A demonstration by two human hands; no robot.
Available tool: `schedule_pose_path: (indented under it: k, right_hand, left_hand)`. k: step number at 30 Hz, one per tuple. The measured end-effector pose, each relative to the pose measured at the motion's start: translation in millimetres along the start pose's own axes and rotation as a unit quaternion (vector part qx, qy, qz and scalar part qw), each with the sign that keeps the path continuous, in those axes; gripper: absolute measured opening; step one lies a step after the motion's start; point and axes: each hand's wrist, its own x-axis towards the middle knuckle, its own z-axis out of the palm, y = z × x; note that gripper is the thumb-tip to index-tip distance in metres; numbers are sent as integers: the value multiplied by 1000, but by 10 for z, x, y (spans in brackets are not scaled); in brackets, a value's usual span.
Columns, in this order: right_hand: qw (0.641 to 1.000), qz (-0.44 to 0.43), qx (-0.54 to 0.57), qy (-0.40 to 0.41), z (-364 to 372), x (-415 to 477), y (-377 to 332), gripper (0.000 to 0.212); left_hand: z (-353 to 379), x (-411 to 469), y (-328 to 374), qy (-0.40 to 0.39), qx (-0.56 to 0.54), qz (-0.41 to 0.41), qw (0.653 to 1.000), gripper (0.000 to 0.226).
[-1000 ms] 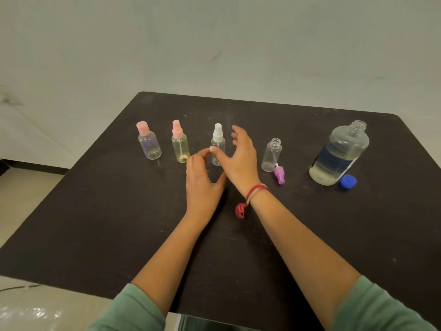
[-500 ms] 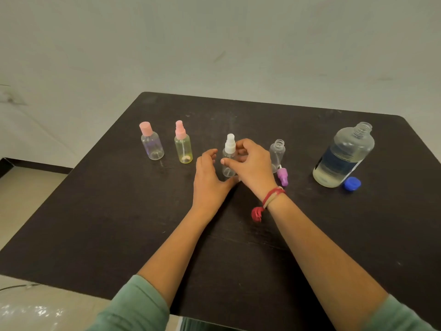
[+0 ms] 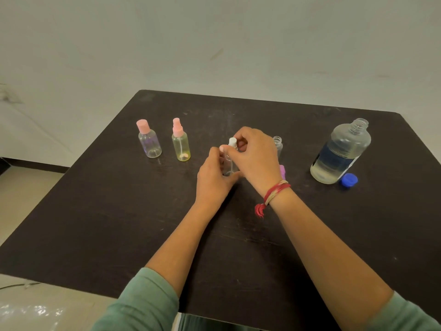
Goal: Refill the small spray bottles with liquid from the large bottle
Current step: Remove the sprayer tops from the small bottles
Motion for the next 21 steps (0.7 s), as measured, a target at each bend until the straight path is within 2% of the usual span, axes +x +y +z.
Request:
schedule_pose_path:
  k: [6, 15, 21]
  right_hand:
    - [995, -2, -73, -62, -78, 83, -60, 28]
    - [996, -17, -35, -75, -102, 115, -6, 19]
    - [988, -55, -1, -142, -214, 169, 17, 11]
  left_hand:
    - [5, -1, 18, 2, 16, -11, 1000, 47]
    - [3, 3, 24, 3, 32, -15, 999, 47]
    - [-9, 2, 22, -2, 36, -9, 999, 48]
